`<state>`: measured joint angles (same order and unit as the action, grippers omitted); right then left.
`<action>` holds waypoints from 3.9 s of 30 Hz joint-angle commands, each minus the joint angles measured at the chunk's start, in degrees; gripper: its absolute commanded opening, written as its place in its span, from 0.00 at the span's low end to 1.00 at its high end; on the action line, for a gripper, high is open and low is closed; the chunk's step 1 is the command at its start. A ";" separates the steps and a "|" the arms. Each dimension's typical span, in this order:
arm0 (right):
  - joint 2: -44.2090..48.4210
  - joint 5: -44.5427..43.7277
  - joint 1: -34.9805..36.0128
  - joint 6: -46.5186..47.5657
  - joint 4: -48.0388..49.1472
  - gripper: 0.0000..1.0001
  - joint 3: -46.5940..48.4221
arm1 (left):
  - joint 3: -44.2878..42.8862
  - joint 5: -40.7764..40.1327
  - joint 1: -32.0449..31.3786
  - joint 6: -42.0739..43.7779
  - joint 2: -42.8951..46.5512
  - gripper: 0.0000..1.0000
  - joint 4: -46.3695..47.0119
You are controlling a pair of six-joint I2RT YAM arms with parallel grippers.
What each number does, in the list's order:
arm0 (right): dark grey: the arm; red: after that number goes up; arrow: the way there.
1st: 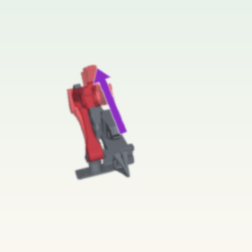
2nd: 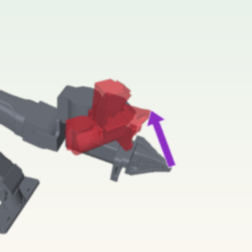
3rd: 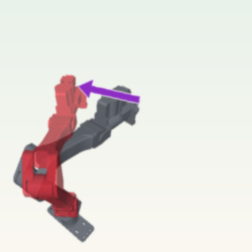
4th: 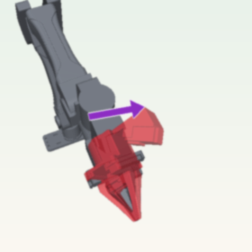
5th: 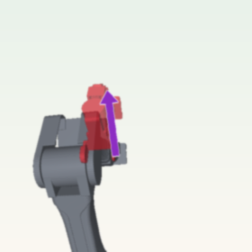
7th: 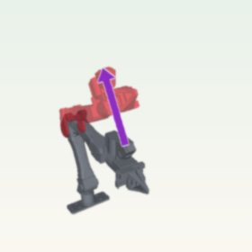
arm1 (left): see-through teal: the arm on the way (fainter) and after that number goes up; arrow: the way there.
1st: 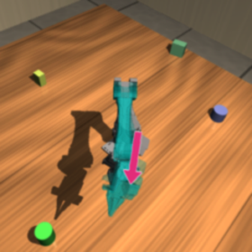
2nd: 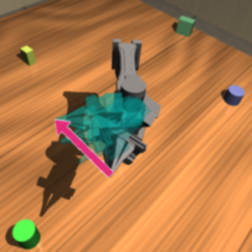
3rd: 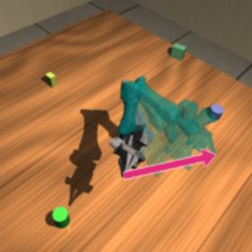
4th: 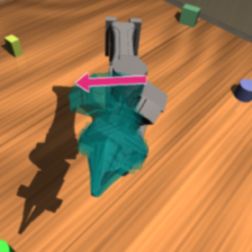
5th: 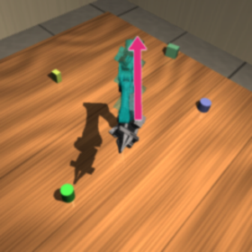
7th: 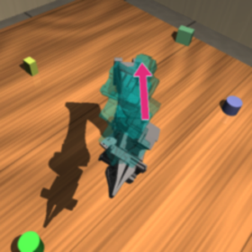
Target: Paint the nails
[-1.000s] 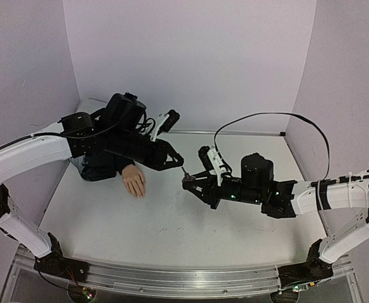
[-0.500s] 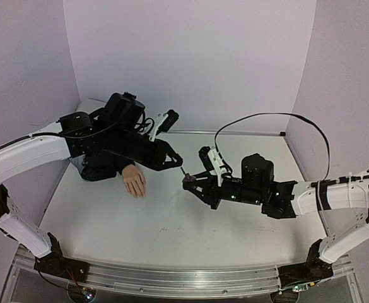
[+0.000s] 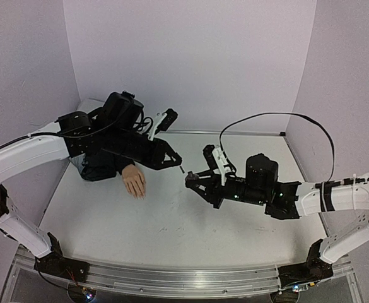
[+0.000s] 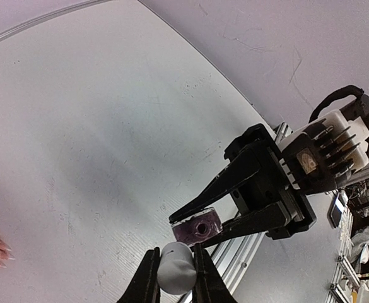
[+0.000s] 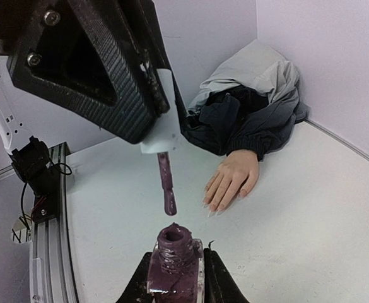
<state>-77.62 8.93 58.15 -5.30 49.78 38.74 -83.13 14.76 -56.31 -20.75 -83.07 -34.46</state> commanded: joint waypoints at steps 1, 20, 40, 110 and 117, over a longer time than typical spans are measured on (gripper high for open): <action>4.25 -2.99 -0.02 -0.06 4.53 0.00 -0.96 | -0.26 0.74 2.35 0.78 3.84 0.00 0.82; 15.49 -7.50 -3.97 5.74 -3.45 0.00 -3.99 | 19.55 12.23 25.07 7.20 11.42 0.00 1.63; 12.16 -5.37 -9.49 13.71 -6.25 0.00 -3.52 | 17.77 2.76 26.24 16.50 -8.42 0.00 2.31; 10.83 -6.29 -9.49 14.09 -3.71 0.00 -5.96 | 15.54 10.11 30.91 13.88 -21.04 0.00 8.75; 10.52 -6.20 -9.46 14.09 -3.72 0.00 -5.87 | 15.33 10.55 31.00 13.94 -21.22 0.00 8.76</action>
<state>-67.22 2.52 48.77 8.58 42.02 32.45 -65.28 23.94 -25.74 -7.31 -104.20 -26.94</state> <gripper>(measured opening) 0.216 0.149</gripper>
